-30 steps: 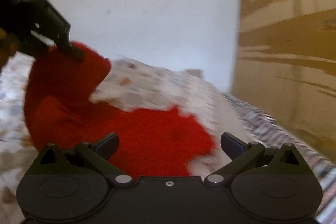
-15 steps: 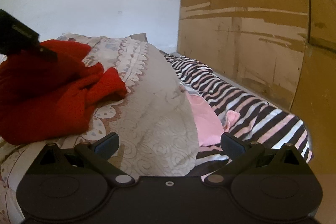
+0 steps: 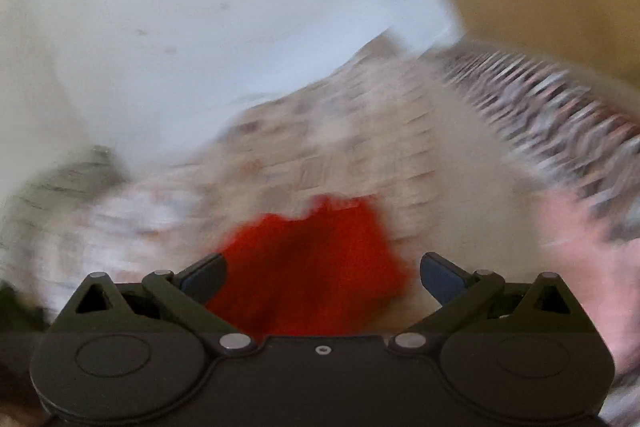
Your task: Fold small clothes
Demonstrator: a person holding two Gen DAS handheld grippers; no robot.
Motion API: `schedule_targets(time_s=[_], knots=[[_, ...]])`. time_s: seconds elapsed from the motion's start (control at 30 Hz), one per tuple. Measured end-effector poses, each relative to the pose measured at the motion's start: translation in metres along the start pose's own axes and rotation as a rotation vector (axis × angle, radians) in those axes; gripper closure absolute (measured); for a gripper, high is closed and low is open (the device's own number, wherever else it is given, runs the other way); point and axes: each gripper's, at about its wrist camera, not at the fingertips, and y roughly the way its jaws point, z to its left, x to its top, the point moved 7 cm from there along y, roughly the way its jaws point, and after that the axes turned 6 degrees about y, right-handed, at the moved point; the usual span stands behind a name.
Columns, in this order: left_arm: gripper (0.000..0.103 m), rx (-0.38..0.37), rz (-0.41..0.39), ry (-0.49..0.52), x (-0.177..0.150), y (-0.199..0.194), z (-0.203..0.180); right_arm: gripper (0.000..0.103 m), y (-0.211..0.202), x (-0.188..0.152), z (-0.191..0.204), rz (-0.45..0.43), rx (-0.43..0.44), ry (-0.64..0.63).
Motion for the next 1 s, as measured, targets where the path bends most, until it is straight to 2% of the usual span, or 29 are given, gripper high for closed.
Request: schedule_targets(time_s=[0.07, 0.13, 0.2, 0.27, 0.3, 0.37, 0.47, 0.53, 0.63, 0.7, 0.77, 0.83, 0.9, 1.0], knots=[[0.064, 0.0, -0.006, 0.019, -0.002, -0.001, -0.002, 0.005, 0.029, 0.005, 0.01, 0.07, 0.029, 0.029], [0.064, 0.002, -0.01, 0.037, -0.005, -0.001, -0.004, 0.008, 0.057, 0.006, 0.018, 0.136, 0.032, -0.002], [0.064, -0.001, -0.012, 0.048, -0.008, -0.002, -0.006, 0.017, 0.08, 0.005, 0.017, 0.175, -0.021, -0.026], [0.064, -0.005, -0.018, 0.058, -0.009, -0.004, -0.006, 0.032, 0.097, 0.004, 0.016, 0.214, -0.011, -0.006], [0.064, -0.007, -0.021, 0.062, -0.01, -0.004, -0.006, 0.036, 0.103, 0.002, 0.015, 0.228, 0.003, 0.014], [0.064, -0.004, -0.026, 0.072, -0.01, -0.006, -0.008, 0.063, 0.112, 0.002, 0.013, 0.242, 0.01, 0.045], [0.052, -0.002, -0.062, 0.079, -0.008, -0.017, -0.01, 0.08, 0.114, 0.0, 0.008, 0.233, 0.001, 0.035], [0.033, -0.015, -0.088, 0.077, -0.007, -0.026, -0.013, 0.083, 0.114, 0.001, 0.005, 0.226, -0.005, 0.038], [0.026, -0.025, -0.134, 0.061, -0.005, -0.045, -0.013, 0.085, 0.115, 0.001, 0.003, 0.214, -0.017, 0.029], [0.021, -0.003, -0.168, 0.061, -0.004, -0.058, -0.012, 0.085, 0.117, 0.001, 0.002, 0.21, -0.017, 0.036], [0.013, 0.052, -0.205, 0.064, -0.002, -0.071, -0.006, 0.085, 0.117, 0.0, 0.001, 0.208, -0.016, 0.038], [0.002, 0.159, -0.216, 0.051, -0.003, -0.08, 0.006, 0.085, 0.117, 0.0, 0.001, 0.209, -0.016, 0.039], [0.002, 0.227, -0.208, 0.054, -0.005, -0.083, 0.019, 0.085, 0.117, 0.0, 0.001, 0.208, -0.016, 0.038], [0.002, 0.271, -0.143, 0.037, -0.008, -0.072, 0.041, 0.086, 0.118, 0.0, 0.001, 0.207, -0.016, 0.033]])
